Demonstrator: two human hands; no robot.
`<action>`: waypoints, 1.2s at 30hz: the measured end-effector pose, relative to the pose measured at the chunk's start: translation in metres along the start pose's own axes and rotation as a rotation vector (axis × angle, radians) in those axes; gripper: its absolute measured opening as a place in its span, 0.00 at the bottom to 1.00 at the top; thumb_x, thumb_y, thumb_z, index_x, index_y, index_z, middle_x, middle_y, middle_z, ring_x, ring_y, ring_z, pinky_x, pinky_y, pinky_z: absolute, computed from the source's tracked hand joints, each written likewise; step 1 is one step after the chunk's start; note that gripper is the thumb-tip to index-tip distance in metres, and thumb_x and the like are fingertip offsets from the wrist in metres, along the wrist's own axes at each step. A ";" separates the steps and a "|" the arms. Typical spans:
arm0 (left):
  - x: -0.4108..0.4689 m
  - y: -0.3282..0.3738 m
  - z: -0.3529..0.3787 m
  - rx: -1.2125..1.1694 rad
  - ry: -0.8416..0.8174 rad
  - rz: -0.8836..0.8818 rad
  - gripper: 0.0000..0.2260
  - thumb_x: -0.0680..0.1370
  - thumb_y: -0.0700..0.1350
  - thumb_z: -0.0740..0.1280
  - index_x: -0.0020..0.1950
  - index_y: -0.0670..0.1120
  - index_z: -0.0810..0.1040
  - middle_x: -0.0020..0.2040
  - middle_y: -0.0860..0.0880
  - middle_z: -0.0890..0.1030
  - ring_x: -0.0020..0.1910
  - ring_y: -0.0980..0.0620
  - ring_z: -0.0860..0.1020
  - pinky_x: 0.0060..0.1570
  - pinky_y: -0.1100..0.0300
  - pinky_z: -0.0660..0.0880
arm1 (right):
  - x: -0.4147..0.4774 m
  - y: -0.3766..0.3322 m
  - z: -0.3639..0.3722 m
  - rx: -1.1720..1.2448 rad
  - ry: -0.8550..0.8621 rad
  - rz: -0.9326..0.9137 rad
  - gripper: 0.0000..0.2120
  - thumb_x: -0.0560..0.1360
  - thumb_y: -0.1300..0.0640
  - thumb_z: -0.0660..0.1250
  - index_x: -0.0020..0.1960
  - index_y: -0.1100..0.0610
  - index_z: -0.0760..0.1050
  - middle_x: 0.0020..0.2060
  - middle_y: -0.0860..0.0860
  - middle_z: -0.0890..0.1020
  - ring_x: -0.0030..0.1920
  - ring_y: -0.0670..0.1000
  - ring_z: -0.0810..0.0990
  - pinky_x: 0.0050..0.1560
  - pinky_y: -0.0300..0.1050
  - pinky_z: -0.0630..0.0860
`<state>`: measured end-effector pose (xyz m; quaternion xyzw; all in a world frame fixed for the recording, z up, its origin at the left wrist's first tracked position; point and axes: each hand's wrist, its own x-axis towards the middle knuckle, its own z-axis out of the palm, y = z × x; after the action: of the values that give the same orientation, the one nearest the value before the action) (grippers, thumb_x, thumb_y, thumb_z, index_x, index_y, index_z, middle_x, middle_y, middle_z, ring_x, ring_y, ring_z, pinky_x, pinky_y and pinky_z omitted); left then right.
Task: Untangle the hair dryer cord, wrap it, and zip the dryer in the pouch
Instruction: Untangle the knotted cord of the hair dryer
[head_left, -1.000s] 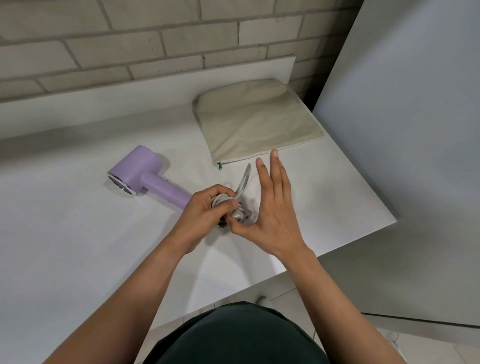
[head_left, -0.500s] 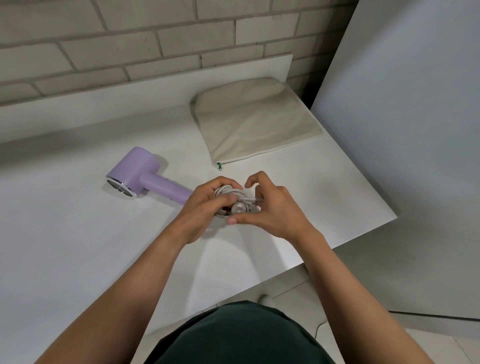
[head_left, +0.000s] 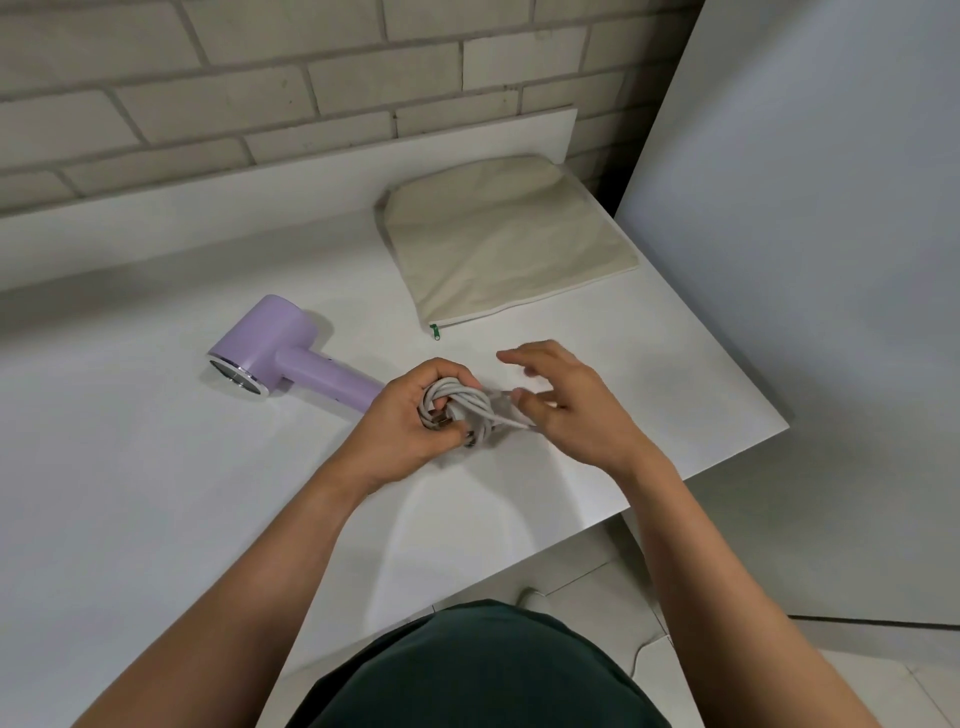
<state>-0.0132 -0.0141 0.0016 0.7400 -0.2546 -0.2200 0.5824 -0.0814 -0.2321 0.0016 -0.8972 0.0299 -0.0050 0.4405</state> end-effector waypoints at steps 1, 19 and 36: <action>0.000 0.000 0.001 0.010 -0.010 0.011 0.19 0.72 0.27 0.70 0.56 0.49 0.79 0.47 0.54 0.82 0.44 0.55 0.79 0.48 0.64 0.75 | 0.002 0.000 0.001 -0.112 -0.040 -0.017 0.22 0.82 0.57 0.67 0.75 0.47 0.72 0.70 0.44 0.74 0.69 0.47 0.72 0.66 0.42 0.72; 0.003 0.003 0.003 -0.076 -0.028 -0.274 0.13 0.77 0.32 0.59 0.52 0.45 0.78 0.43 0.52 0.80 0.40 0.57 0.75 0.40 0.69 0.72 | -0.007 0.013 -0.020 -0.024 0.433 0.271 0.08 0.84 0.53 0.62 0.63 0.49 0.72 0.37 0.54 0.82 0.41 0.56 0.81 0.45 0.54 0.78; -0.001 -0.002 0.000 -0.053 0.123 -0.188 0.07 0.76 0.42 0.77 0.53 0.50 0.86 0.46 0.42 0.85 0.37 0.47 0.84 0.45 0.54 0.82 | -0.021 0.070 0.003 -0.097 0.363 0.450 0.07 0.84 0.55 0.60 0.59 0.50 0.76 0.46 0.51 0.85 0.47 0.56 0.81 0.41 0.50 0.77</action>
<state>-0.0141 -0.0134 -0.0001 0.7572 -0.1417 -0.2345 0.5930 -0.1058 -0.2714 -0.0554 -0.8726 0.3064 -0.0661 0.3745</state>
